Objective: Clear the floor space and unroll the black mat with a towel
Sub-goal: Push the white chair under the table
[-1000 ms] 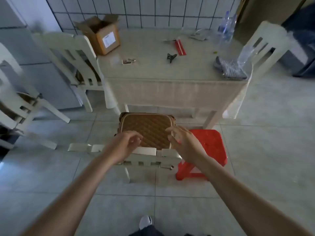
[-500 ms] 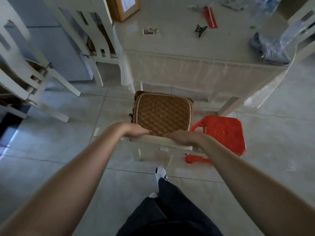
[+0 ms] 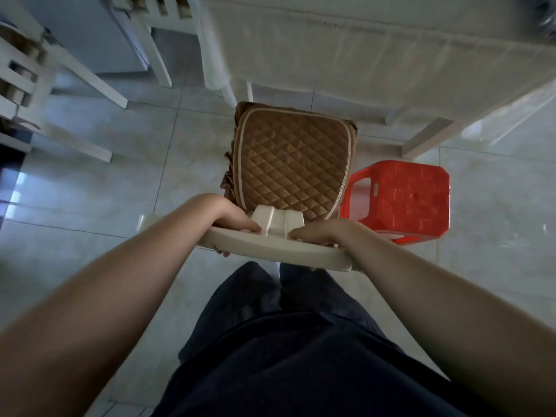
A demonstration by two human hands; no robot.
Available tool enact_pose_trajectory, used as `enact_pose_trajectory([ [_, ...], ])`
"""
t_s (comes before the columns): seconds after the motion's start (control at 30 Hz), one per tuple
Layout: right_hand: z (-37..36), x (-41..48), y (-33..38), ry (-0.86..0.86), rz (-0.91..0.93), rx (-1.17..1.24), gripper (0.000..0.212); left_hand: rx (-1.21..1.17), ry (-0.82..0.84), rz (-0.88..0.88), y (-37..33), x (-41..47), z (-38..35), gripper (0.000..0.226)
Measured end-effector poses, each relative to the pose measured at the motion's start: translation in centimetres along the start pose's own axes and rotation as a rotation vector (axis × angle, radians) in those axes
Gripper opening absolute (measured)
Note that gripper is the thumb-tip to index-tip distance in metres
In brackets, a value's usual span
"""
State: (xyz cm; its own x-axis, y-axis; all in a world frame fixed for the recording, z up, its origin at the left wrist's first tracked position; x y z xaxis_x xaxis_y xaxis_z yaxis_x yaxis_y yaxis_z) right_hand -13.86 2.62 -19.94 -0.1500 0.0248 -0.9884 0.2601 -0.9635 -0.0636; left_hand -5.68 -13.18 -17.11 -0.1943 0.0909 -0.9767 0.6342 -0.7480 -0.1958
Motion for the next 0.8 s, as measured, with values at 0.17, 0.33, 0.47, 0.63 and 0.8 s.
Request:
enact_pose_trajectory([
  [0.17, -0.7, 0.0, -0.9, 0.09, -0.066, 0.036, 0.07, 0.101, -0.069, 0.01, 0.4, 1.4, 0.7, 0.078],
  [0.33, -0.3, -1.4, -0.3, 0.078, -0.073, 0.032, 0.061, 0.154, -0.045, -0.036, 0.1, 2.0, 0.7, 0.079],
  [0.47, -0.2, -1.8, 0.7, 0.028, -0.079, -0.006, 0.06, 0.167, -0.029, -0.066, -0.1, 2.0, 0.5, 0.072],
  [0.63, -0.2, -1.6, 0.2, -0.023, -0.066, 0.006, 0.058, 0.187, -0.016, -0.13, -0.5, 2.2, 0.1, 0.066],
  [0.8, -0.9, -1.2, -0.4, -0.01, -0.105, 0.054, 0.061, 0.211, -0.025, -0.126, 0.1, 2.2, -0.4, 0.071],
])
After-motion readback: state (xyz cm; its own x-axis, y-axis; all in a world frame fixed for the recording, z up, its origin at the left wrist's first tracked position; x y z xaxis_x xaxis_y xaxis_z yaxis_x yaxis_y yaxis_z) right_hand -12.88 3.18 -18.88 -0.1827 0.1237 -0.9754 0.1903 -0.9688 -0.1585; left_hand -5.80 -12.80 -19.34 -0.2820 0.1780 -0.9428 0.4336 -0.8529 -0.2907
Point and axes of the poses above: each hand's wrist, its own x-axis towards the middle knuckle, its own z-axis out of the back of the hand, y = z × x, the point moved 9 cm from there along x, towards the middle knuckle, and after that the axes turned 12 degrees about -z, right-handed, at the moved point
